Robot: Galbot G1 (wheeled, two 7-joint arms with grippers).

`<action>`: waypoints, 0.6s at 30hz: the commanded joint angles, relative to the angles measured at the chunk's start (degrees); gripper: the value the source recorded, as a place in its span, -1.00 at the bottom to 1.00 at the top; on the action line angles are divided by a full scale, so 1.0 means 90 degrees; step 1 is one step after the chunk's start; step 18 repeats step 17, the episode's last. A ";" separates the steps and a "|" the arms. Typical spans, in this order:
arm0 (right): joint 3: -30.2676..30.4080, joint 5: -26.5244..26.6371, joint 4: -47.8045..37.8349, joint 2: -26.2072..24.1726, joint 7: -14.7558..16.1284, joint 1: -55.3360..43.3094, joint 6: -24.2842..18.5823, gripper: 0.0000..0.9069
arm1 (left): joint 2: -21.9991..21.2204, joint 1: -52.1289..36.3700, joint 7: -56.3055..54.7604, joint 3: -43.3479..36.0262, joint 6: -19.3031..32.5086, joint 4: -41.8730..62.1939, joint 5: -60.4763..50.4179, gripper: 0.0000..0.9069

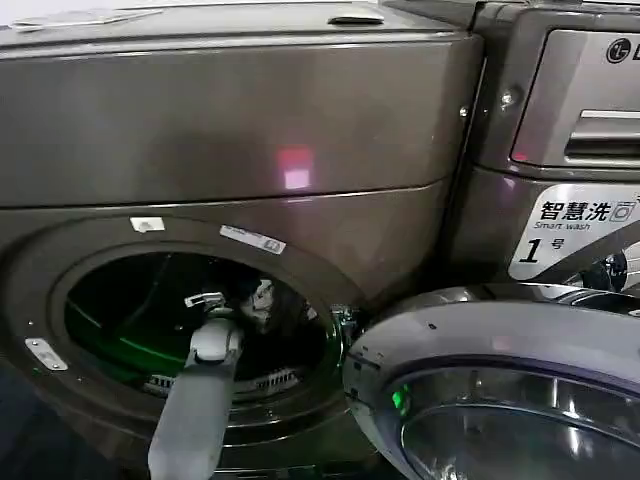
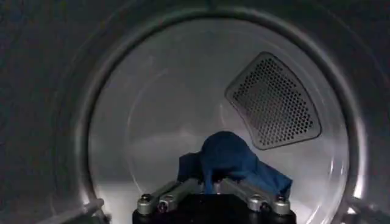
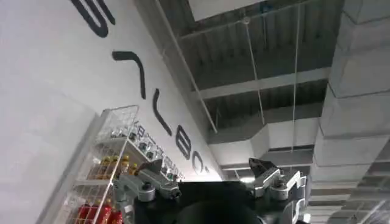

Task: Grasp the clothes from the dryer.

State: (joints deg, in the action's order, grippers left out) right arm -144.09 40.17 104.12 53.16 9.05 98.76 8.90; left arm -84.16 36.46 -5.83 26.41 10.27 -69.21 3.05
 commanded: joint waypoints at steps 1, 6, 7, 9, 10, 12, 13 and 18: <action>-0.0048 0.0000 0.0005 0.0015 0.0017 0.0008 0.0034 1.00 | 0.0050 0.0051 0.0017 -0.0034 0.0024 -0.0071 0.0037 -1.00; -0.0091 0.0009 0.0004 0.0020 0.0025 0.0051 0.0039 1.00 | 0.0096 0.0037 0.0162 -0.0074 -0.0030 -0.0099 0.0053 -1.00; -0.0090 0.0007 0.0006 0.0027 0.0026 0.0054 0.0038 1.00 | 0.0102 0.0042 0.0196 -0.0075 -0.0028 -0.0097 0.0046 -1.00; -0.0081 0.0003 0.0024 0.0037 0.0026 0.0052 0.0041 1.00 | 0.0107 0.0051 0.0218 -0.0065 -0.0031 -0.0098 0.0043 -1.00; -0.0081 0.0004 0.0029 0.0037 0.0028 0.0051 0.0042 1.00 | 0.0111 0.0055 0.0225 -0.0065 -0.0030 -0.0104 0.0042 -1.00; -0.0088 0.0004 0.0029 0.0032 0.0032 0.0055 0.0041 1.00 | 0.0123 0.0060 0.0251 -0.0064 -0.0038 -0.0114 0.0035 -1.00; -0.0093 0.0005 0.0024 0.0029 0.0031 0.0056 0.0041 1.00 | 0.0128 0.0058 0.0256 -0.0064 -0.0039 -0.0114 0.0036 -1.00; -0.0096 0.0004 0.0028 0.0044 0.0051 0.0049 0.0038 1.00 | 0.0138 0.0037 0.0290 -0.0060 -0.0041 -0.0090 0.0035 -1.00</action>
